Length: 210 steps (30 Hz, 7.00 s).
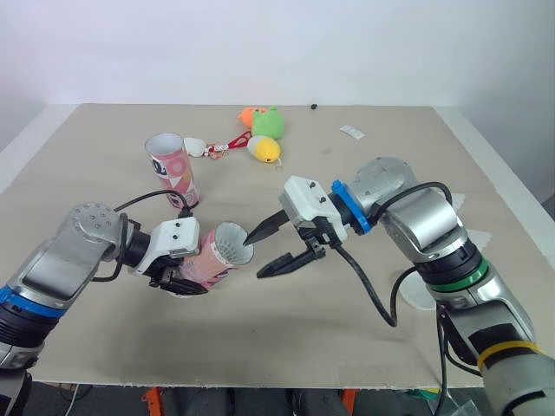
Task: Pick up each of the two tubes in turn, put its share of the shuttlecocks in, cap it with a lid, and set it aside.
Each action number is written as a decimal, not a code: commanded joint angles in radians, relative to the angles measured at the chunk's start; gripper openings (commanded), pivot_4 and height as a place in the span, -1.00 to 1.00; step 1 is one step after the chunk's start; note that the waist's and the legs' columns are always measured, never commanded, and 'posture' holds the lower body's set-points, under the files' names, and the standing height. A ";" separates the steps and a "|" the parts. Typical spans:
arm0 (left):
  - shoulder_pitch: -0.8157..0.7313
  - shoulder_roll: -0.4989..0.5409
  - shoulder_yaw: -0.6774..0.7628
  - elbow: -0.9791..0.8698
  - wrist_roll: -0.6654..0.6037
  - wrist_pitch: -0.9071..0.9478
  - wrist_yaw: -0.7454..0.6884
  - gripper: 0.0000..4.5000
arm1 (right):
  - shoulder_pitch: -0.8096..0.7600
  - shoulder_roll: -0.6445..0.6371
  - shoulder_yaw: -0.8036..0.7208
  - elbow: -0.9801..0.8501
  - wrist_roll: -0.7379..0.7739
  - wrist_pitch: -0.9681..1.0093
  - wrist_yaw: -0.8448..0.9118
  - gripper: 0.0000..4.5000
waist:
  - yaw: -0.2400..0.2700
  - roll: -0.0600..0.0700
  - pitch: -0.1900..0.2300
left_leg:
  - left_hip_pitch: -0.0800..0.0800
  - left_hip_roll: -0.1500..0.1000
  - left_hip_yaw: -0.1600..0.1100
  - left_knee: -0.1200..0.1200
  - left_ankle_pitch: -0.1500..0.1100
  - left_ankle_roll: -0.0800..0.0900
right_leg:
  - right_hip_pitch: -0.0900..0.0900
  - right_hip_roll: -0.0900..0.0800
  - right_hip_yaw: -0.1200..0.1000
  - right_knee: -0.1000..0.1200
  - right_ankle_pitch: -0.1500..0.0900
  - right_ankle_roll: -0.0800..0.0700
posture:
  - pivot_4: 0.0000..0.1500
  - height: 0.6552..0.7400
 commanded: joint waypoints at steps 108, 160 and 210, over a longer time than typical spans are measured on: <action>0.064 -0.583 0.012 0.403 -0.094 -0.460 0.121 0.35 | 0.295 -0.538 -0.157 0.507 -0.379 -0.360 0.113 0.63 | -0.003 0.003 0.003 | -0.001 -0.002 -0.005 0.000 0.001 0.002 | 0.001 0.000 -0.002 0.000 0.000 -0.001 | 1.00 0.82; 0.011 -0.570 -0.053 0.559 -0.043 -0.481 0.040 0.35 | -0.398 -0.170 0.154 0.264 -0.131 -0.312 0.150 -0.98 | -0.021 0.004 0.003 | 0.013 -0.001 0.002 -0.001 0.001 0.002 | 0.012 0.000 0.004 -0.001 0.002 0.002 | 1.00 0.82; 0.019 -0.556 0.006 0.500 -0.099 -0.387 0.062 0.35 | -0.404 0.033 0.130 0.291 -0.335 -0.591 0.141 -0.98 | -0.024 0.004 0.002 | 0.012 0.002 -0.006 -0.003 -0.001 0.006 | 0.012 0.002 -0.006 0.000 -0.002 -0.006 | 1.00 0.82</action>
